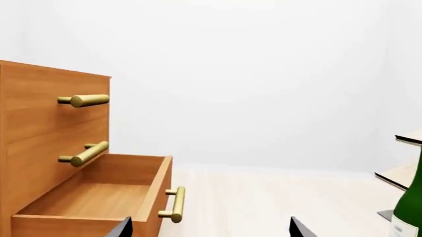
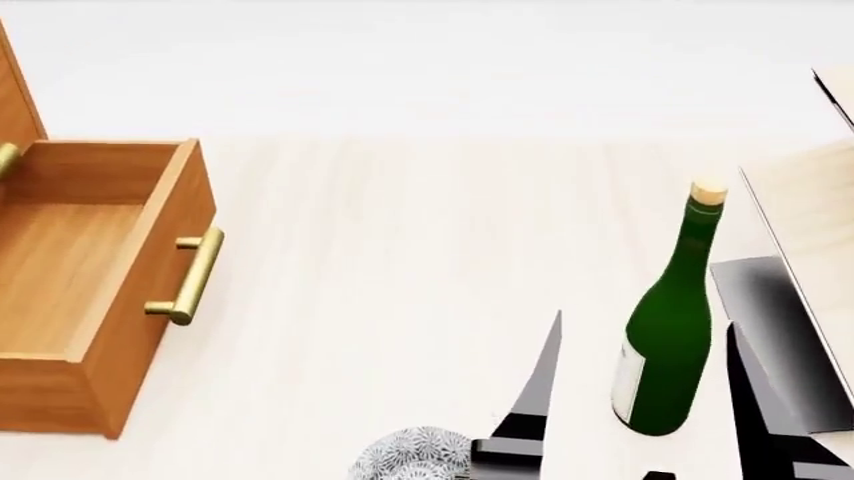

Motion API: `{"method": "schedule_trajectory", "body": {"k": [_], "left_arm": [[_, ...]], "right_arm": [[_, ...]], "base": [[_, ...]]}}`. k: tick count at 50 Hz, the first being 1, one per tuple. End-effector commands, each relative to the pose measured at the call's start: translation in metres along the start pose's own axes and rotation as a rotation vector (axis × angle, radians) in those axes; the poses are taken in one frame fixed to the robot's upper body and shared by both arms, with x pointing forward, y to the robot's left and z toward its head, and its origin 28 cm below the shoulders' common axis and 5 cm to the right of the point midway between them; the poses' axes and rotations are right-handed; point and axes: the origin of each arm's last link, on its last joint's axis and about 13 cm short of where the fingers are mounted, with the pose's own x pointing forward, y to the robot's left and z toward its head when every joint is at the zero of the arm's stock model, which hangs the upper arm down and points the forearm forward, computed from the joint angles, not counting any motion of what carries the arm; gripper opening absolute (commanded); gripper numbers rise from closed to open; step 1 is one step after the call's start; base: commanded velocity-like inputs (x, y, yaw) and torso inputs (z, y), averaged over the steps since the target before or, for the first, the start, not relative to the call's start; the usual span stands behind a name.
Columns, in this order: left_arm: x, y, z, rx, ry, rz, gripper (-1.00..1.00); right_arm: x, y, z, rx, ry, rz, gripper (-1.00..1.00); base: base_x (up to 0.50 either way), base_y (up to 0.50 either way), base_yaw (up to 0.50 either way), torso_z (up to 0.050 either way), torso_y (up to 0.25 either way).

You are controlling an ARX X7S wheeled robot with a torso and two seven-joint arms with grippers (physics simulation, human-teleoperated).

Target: Put the bowl in the bottom drawer of the cabinet and close it.

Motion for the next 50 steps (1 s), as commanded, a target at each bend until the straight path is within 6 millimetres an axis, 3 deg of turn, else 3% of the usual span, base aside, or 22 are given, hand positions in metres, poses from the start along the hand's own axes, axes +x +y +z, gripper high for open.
{"method": "schedule_trajectory", "body": {"k": [1, 50], "left_arm": [[-0.0003, -0.0006, 0.0001, -0.004, 0.000, -0.004, 1.00], [-0.0003, -0.0014, -0.0043, -0.006, 0.008, -0.011, 1.00]], "right_arm": [[-0.0001, -0.0012, -0.0017, -0.026, 0.004, -0.017, 1.00], [-0.0008, -0.0025, -0.0001, 0.015, -0.007, -0.016, 1.00]], "base": [[0.00, 0.01, 0.00, 0.000, 0.000], [0.00, 0.47, 0.00, 0.000, 0.000]]}}
